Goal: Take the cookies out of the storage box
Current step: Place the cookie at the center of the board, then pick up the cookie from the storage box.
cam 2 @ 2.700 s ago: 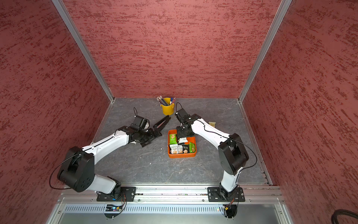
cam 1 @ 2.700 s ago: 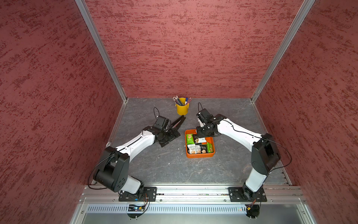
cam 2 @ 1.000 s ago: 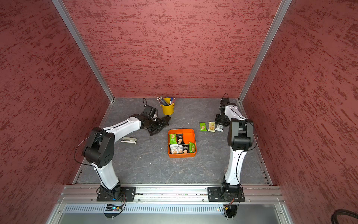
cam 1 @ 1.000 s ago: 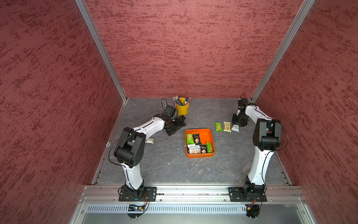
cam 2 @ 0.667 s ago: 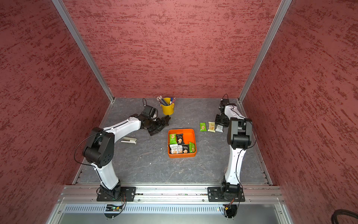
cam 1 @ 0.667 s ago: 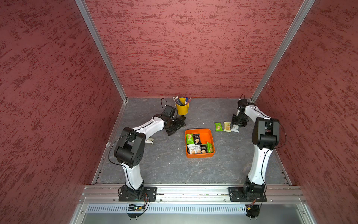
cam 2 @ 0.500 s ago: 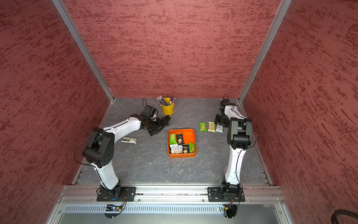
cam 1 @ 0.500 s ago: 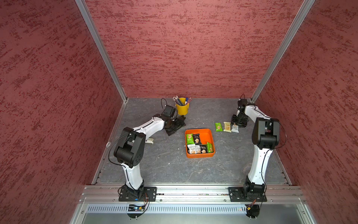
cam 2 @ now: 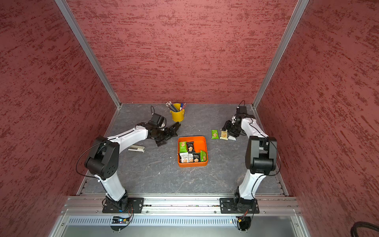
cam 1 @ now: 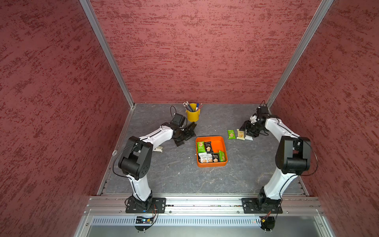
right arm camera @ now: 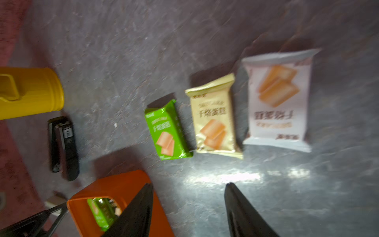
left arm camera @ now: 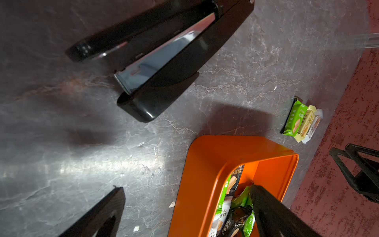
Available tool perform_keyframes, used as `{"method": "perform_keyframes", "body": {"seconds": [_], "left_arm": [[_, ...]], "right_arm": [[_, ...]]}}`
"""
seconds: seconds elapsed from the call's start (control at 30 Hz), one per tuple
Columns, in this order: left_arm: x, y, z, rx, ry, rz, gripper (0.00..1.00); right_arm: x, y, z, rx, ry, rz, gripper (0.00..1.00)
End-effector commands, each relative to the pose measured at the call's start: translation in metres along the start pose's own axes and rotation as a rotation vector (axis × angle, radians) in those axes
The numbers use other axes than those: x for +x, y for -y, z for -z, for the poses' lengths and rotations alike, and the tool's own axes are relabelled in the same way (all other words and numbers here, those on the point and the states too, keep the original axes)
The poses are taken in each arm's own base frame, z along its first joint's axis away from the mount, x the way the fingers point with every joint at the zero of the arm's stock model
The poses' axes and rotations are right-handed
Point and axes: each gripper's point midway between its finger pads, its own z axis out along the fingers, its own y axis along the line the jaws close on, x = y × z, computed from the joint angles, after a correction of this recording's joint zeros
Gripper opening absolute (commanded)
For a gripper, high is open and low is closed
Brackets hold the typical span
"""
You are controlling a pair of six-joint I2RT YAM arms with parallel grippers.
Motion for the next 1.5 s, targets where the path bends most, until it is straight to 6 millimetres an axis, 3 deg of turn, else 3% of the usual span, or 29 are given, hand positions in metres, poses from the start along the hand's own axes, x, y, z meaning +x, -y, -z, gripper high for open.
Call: {"method": "perform_keyframes", "body": {"seconds": [0.0,0.23,0.53,0.93,1.13,1.47], "left_arm": [[0.011,-0.001,0.013,-0.007,0.003,-0.051,1.0],[0.026,-0.008,0.017,-0.006,-0.01,-0.059,1.0],[0.039,-0.019,0.028,-0.028,-0.009,-0.086,1.0],[0.041,-0.028,0.036,-0.038,0.016,-0.086,1.0],[0.041,-0.03,0.037,-0.036,0.026,-0.081,1.0],[0.037,-0.027,0.036,-0.028,0.033,-0.076,1.0]], "right_arm": [[0.014,-0.057,0.009,-0.198,0.006,0.044,0.59],[0.074,-0.117,0.001,-0.211,-0.064,0.235,0.57],[0.129,-0.15,-0.029,-0.175,-0.136,0.366,0.56],[0.162,-0.147,-0.072,-0.049,-0.196,0.441,0.53],[0.162,-0.133,-0.086,0.044,-0.186,0.455,0.52],[0.165,-0.128,-0.101,0.112,-0.209,0.503,0.55]]}}
